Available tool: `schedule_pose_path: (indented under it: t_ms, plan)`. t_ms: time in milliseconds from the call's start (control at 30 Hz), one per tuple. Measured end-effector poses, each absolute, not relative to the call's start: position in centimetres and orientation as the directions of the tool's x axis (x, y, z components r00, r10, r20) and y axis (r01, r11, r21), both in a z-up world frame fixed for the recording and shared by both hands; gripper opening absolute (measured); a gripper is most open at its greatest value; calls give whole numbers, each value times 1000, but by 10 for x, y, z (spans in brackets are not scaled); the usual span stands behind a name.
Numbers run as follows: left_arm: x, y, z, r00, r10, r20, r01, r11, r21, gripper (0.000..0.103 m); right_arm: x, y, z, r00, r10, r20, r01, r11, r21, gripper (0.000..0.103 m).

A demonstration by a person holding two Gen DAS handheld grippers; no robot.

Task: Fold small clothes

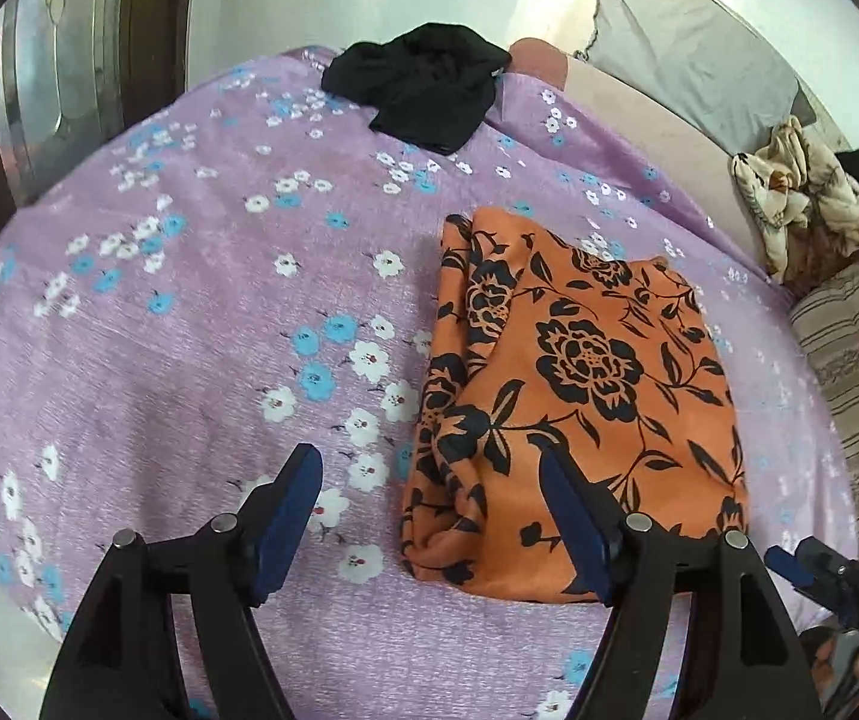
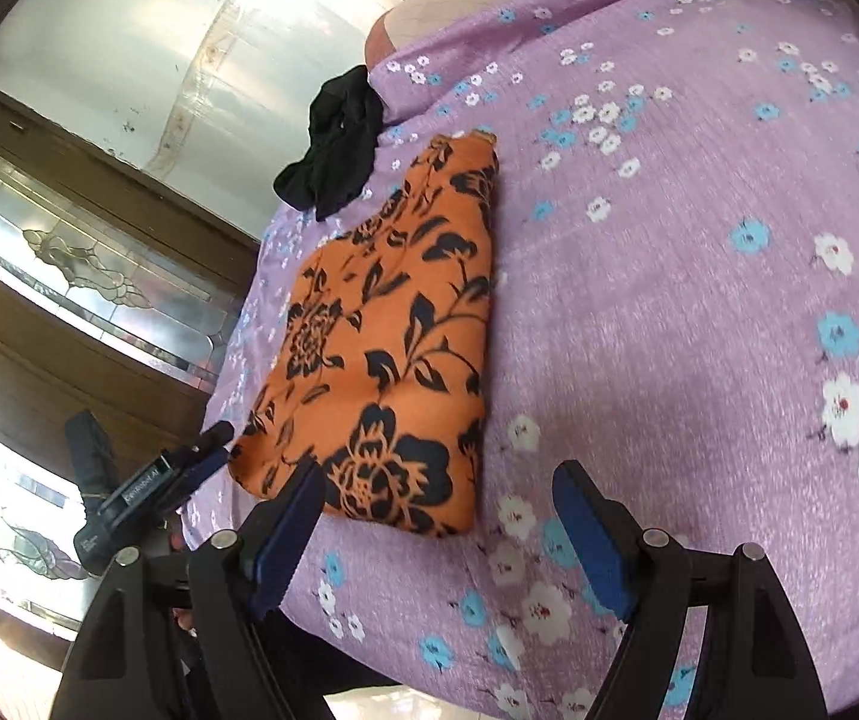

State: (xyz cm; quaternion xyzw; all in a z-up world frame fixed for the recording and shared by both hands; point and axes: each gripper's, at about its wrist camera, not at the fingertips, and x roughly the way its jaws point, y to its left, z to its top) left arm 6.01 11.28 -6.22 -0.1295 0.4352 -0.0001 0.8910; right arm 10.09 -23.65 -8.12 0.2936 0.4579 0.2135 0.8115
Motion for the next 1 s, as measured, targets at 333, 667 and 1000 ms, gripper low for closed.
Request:
schedule_pose_path:
  t_ms: [333,667,1000]
  plan:
    - [58,113,-71,630,-52,-775,-109,982,-155,76,99,-225,-85,473,609,-637,-77,749,659,81]
    - [61,118,-77,629,-62,-775,-121,977,-176,76,105,-220,-91,461,598,-656,-60,758,649,81]
    - [85,139,-54,642,-268,-718,-73,911,-405,84,142,-234,-73,499,601,-624,-55,741,669,81]
